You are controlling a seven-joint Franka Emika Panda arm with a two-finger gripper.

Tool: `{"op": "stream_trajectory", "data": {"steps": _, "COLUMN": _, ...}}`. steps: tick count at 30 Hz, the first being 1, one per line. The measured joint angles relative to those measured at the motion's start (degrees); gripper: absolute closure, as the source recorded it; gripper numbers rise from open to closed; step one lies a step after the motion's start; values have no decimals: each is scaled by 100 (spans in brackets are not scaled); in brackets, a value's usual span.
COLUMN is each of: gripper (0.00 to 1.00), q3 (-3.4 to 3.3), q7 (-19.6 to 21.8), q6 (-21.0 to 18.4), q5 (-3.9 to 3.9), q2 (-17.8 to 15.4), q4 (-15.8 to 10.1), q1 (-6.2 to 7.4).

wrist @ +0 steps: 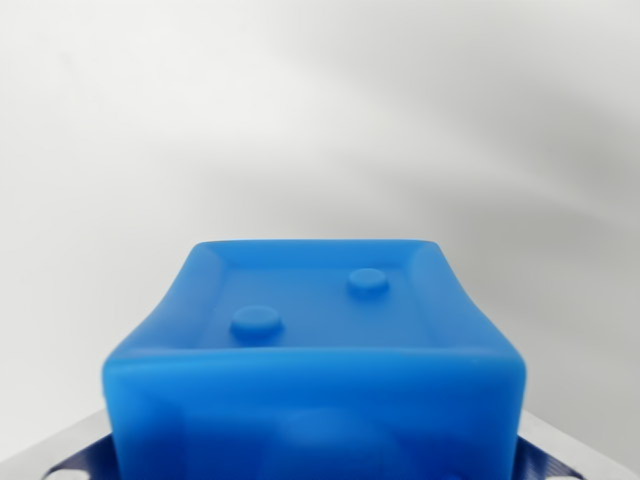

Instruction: Stack cube

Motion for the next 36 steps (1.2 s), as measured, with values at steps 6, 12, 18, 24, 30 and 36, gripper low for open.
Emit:
{"op": "stream_trajectory", "data": {"steps": 6, "gripper": 100, "q3": -45, "q7": 134, "q6": 62, "q5": 17, "q2": -122, "q4": -187, "q1": -19}}
{"op": "stream_trajectory", "data": {"steps": 12, "gripper": 100, "q3": -101, "q7": 287, "q6": 138, "q5": 38, "q2": -256, "q4": -395, "q1": -37}}
{"op": "stream_trajectory", "data": {"steps": 18, "gripper": 100, "q3": -162, "q7": 439, "q6": 204, "q5": 57, "q2": -389, "q4": -594, "q1": -52}}
{"op": "stream_trajectory", "data": {"steps": 24, "gripper": 100, "q3": -220, "q7": 573, "q6": 260, "q5": 72, "q2": -512, "q4": -779, "q1": -72}}
{"op": "stream_trajectory", "data": {"steps": 30, "gripper": 100, "q3": -277, "q7": 726, "q6": 323, "q5": 80, "q2": -640, "q4": -971, "q1": -101}}
{"op": "stream_trajectory", "data": {"steps": 36, "gripper": 100, "q3": -330, "q7": 870, "q6": 382, "q5": 85, "q2": -758, "q4": -1147, "q1": -130}}
